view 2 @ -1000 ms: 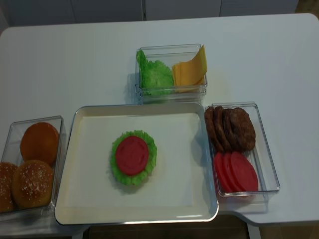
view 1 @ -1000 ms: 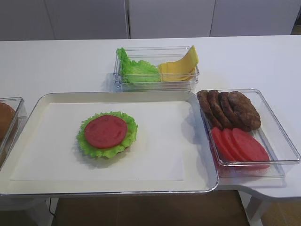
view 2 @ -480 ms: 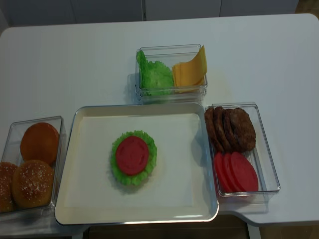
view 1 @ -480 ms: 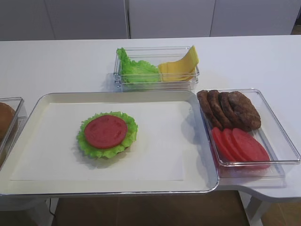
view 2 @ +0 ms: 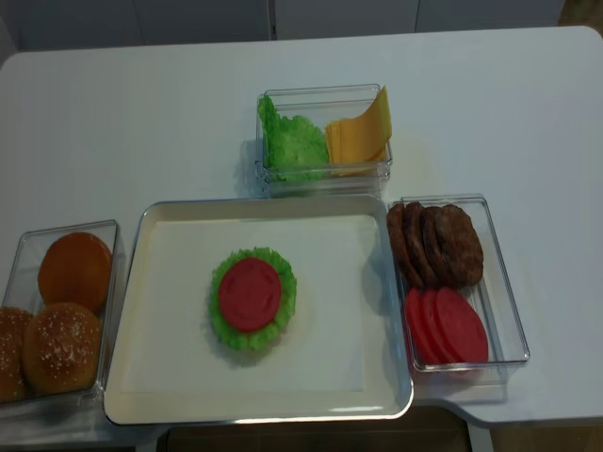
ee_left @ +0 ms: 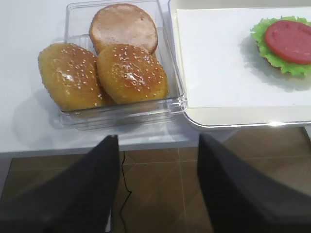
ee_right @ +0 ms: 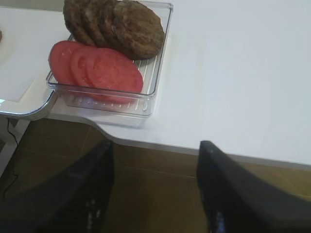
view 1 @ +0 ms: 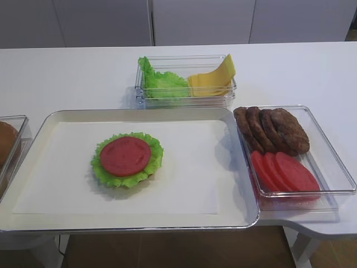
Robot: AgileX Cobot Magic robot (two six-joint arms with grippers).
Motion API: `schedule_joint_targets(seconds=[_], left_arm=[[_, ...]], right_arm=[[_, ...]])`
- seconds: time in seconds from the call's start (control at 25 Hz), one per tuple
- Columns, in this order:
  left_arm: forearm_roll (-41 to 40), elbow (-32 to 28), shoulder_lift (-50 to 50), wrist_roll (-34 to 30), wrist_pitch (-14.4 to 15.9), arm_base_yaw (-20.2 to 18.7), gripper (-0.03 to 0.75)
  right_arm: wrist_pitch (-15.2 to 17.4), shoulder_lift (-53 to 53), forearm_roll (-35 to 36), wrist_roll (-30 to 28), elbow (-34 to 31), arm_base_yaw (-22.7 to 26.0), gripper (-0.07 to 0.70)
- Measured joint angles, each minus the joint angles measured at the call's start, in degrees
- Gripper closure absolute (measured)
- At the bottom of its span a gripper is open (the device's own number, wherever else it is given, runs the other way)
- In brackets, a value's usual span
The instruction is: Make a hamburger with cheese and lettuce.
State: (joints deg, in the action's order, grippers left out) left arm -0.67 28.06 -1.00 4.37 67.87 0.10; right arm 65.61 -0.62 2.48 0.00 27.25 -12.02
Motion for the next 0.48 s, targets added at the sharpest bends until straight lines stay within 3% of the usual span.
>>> schedule_joint_targets(seconds=[0.28, 0.48], left_arm=[[0.0, 0.0, 0.0, 0.0, 0.0, 0.0, 0.334], [0.0, 0.0, 0.0, 0.0, 0.0, 0.0, 0.334]], right_arm=[[-0.1, 0.0, 0.0, 0.0, -0.1, 0.4, 0.223], [-0.1, -0.1, 0.0, 0.0, -0.1, 4.8, 0.223]])
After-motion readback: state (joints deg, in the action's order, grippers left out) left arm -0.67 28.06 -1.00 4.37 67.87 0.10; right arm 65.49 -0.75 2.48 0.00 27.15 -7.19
